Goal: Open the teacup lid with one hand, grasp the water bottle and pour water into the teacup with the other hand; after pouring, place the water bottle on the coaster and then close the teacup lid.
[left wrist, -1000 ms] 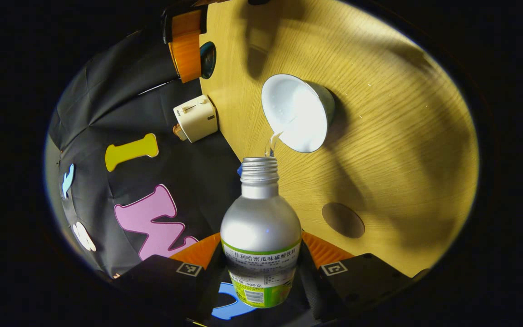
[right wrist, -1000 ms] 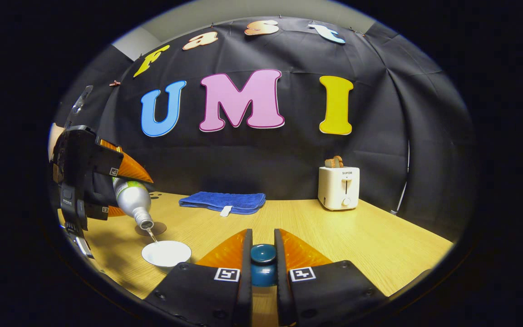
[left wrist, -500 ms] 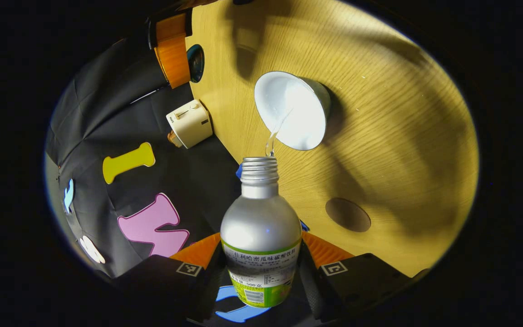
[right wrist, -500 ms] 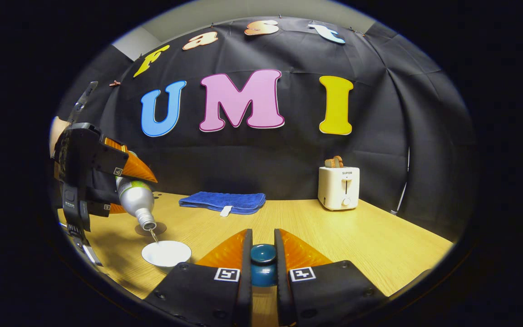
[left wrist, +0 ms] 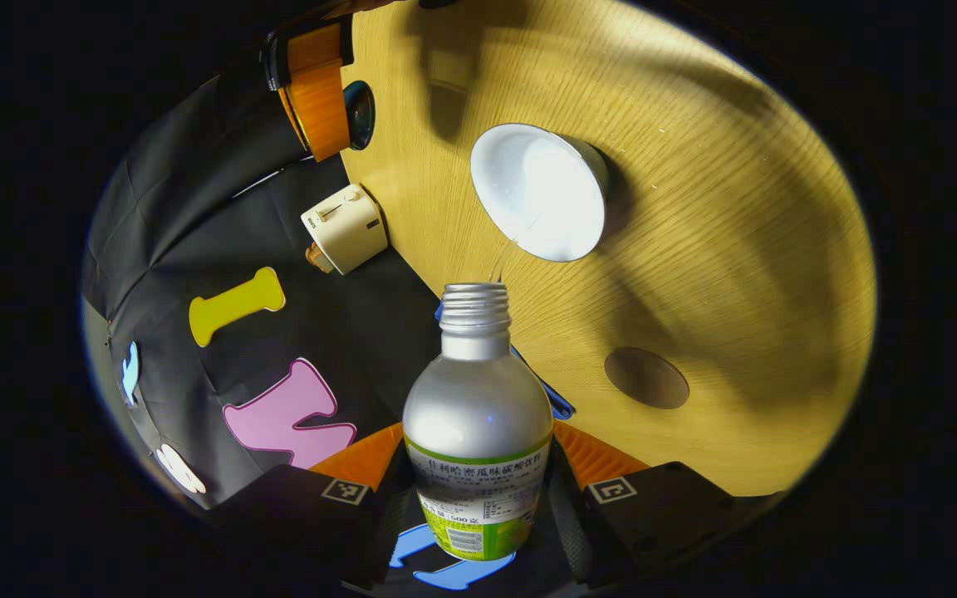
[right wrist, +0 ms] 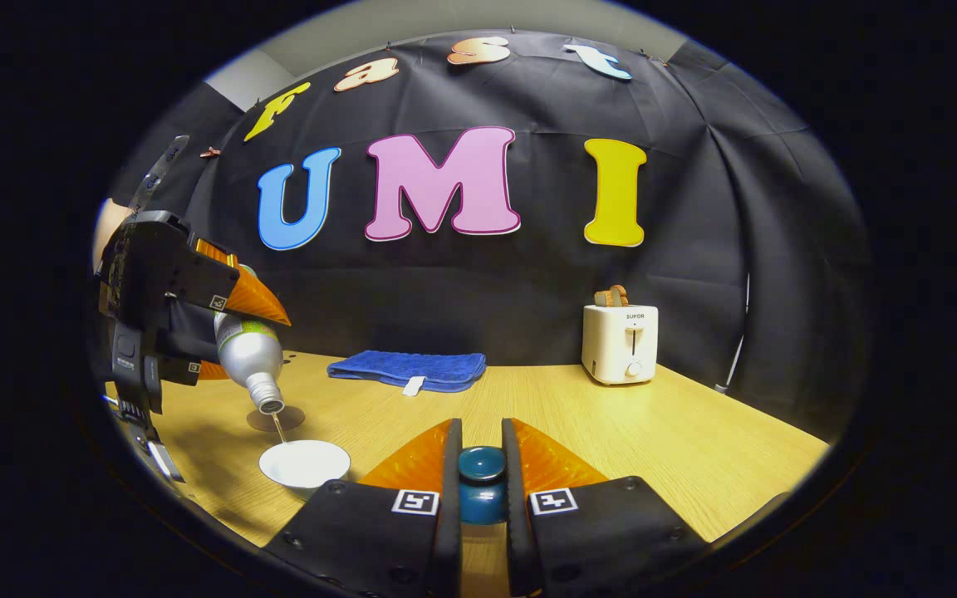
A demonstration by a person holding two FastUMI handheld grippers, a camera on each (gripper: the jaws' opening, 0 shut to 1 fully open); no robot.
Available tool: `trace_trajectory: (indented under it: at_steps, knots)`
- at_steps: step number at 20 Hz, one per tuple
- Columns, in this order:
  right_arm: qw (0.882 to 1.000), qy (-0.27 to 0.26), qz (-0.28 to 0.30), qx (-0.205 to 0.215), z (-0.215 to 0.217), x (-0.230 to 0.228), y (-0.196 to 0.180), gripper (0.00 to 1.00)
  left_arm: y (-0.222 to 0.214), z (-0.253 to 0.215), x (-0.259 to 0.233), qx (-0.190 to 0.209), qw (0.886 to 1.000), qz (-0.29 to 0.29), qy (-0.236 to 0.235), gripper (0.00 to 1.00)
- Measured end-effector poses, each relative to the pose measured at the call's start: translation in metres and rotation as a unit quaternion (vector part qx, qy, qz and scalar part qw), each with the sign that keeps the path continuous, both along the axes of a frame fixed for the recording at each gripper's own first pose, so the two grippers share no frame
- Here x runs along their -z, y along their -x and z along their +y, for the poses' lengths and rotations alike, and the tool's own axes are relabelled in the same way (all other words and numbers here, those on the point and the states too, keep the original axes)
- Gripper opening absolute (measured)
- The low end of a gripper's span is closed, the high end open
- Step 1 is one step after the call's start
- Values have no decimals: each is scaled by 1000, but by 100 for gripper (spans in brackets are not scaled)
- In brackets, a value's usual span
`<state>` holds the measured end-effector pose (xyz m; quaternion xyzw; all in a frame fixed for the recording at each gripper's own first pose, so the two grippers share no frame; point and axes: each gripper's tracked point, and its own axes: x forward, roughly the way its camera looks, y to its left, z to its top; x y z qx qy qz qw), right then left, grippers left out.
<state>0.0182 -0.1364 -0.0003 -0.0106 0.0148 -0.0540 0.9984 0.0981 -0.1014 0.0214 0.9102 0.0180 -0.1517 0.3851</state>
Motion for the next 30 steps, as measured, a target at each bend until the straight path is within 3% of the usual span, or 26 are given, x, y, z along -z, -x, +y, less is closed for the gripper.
trace_trajectory:
  at_steps: [24, 30]
  knots:
    - [1000, 0, 0, 0, 0, 0, 0, 25, 5, -19, -3, 29, 999, -13, -8, 81]
    - [1000, 0, 0, 0, 0, 0, 0, 25, 6, -24, -2, 37, 999, -15, 18, 81]
